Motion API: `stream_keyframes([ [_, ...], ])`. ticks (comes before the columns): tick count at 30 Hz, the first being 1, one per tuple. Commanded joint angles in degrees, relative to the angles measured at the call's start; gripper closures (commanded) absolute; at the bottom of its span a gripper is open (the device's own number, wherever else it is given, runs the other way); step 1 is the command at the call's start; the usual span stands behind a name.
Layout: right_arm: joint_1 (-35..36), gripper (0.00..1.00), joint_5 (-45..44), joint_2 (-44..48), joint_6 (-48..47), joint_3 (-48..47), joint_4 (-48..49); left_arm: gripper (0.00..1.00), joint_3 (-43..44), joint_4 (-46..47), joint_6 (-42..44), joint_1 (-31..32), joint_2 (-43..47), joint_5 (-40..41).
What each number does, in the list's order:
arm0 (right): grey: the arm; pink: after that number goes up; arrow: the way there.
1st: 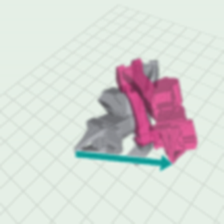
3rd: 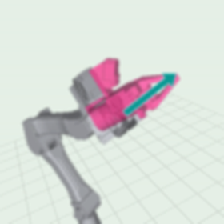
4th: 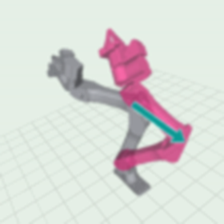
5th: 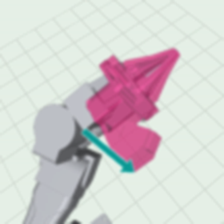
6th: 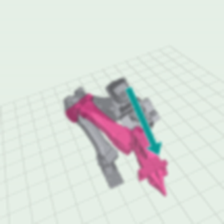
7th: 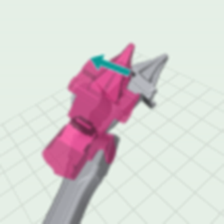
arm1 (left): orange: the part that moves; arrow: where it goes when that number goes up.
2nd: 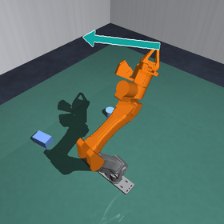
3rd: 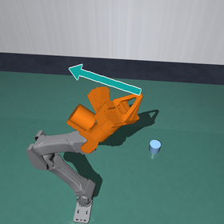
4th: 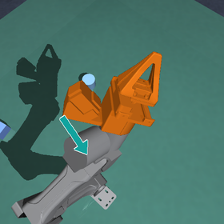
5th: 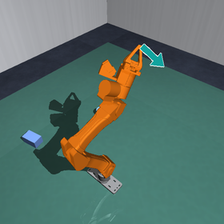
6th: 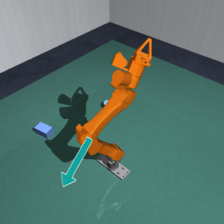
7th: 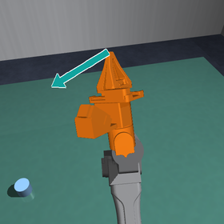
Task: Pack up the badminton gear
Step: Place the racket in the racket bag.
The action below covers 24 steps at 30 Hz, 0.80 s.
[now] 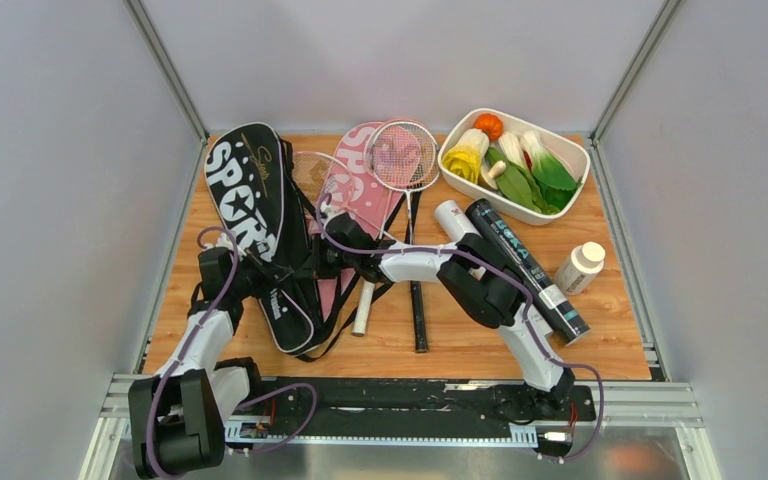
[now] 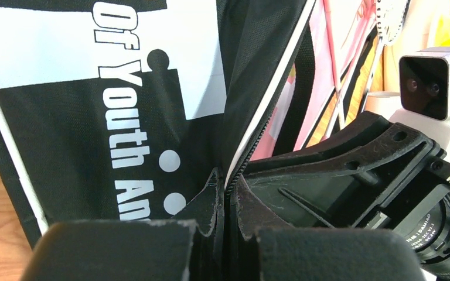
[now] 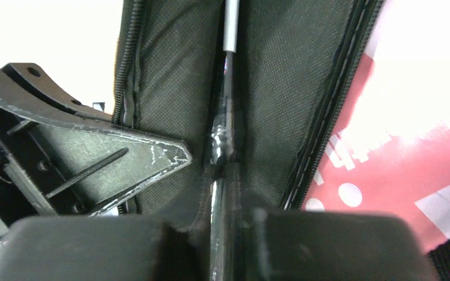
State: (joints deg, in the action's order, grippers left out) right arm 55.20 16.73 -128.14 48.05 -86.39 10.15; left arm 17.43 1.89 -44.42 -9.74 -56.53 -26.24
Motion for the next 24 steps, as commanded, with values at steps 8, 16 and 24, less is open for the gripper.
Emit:
stream_keyframes([
  [8,1.9,0.96,2.6,-4.2,10.4,1.3,14.9,1.00,3.5,-4.9,-0.8,0.5,3.2,-0.7],
  [16,1.5,0.81,10.9,-4.5,7.4,-0.4,13.6,1.00,2.4,-3.0,0.1,0.4,0.9,-0.5],
  [24,-5.3,0.60,3.4,12.2,-5.3,7.2,-2.2,1.00,5.5,-9.1,6.7,0.4,0.8,4.4],
])
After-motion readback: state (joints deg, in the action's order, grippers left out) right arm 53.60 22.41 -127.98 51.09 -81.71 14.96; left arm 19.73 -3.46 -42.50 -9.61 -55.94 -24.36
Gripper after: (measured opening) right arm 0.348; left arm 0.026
